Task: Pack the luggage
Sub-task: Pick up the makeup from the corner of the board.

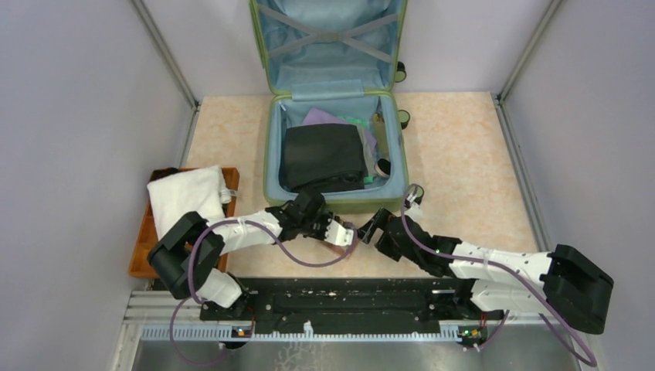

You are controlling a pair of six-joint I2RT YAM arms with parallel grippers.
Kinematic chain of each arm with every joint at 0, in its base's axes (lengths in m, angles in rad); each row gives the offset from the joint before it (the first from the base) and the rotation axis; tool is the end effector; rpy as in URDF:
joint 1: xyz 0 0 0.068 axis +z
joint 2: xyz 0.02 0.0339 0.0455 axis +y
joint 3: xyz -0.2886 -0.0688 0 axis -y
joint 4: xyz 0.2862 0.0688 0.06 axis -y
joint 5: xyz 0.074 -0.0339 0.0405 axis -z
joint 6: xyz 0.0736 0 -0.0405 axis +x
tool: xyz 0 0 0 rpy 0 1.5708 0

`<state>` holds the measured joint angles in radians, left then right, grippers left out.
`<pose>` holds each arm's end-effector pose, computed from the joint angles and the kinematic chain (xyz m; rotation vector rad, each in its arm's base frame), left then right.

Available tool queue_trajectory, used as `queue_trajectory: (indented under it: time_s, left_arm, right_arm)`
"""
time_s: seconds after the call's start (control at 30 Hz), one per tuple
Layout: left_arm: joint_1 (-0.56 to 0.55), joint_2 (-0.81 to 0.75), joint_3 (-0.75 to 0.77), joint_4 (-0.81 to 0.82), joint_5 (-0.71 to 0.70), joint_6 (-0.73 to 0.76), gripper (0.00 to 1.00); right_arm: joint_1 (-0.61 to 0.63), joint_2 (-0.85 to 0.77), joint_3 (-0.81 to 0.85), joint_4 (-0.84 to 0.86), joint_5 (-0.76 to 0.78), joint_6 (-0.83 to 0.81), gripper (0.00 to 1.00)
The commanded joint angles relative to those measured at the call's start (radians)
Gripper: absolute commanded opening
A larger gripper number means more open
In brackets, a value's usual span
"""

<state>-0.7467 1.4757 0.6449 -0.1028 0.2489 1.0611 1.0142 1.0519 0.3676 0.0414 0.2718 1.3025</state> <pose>0.2199 -0.2282 0.1131 2.0040 1.4478 -0.1776 0.1502 0.2040 0.1428 0.4999 2.3175 0.9546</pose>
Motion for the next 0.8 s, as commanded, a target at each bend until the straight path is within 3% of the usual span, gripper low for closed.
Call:
queue_trajectory:
  time_s: [0.0,0.17,0.33,0.57,0.67,0.77]
  left_arm:
    - [-0.125,0.018,-0.050,-0.013,0.001,-0.047,0.35]
    - [-0.248,0.032,0.033,-0.159,0.066,-0.156,0.36]
    - [-0.282,0.040,0.059,-0.207,0.090,-0.177,0.37]
    - [-0.274,0.029,0.105,-0.237,0.061,-0.186,0.37]
    - [-0.203,0.035,0.152,-0.261,0.077,-0.205,0.37]
    - [-0.145,0.045,0.128,-0.183,0.042,-0.177,0.36]
  right_arm:
    - [0.011,0.008,0.032,-0.103,0.088,-0.021,0.94]
    - [0.005,-0.067,-0.012,-0.160,0.099,0.011,0.96]
    - [0.005,-0.103,-0.030,-0.224,0.077,0.058,0.96]
    - [0.018,-0.161,-0.023,-0.344,-0.046,0.135,0.96]
    - [0.017,-0.165,-0.038,-0.334,-0.097,0.182,0.94]
    - [0.017,-0.170,-0.045,-0.317,-0.122,0.220,0.92]
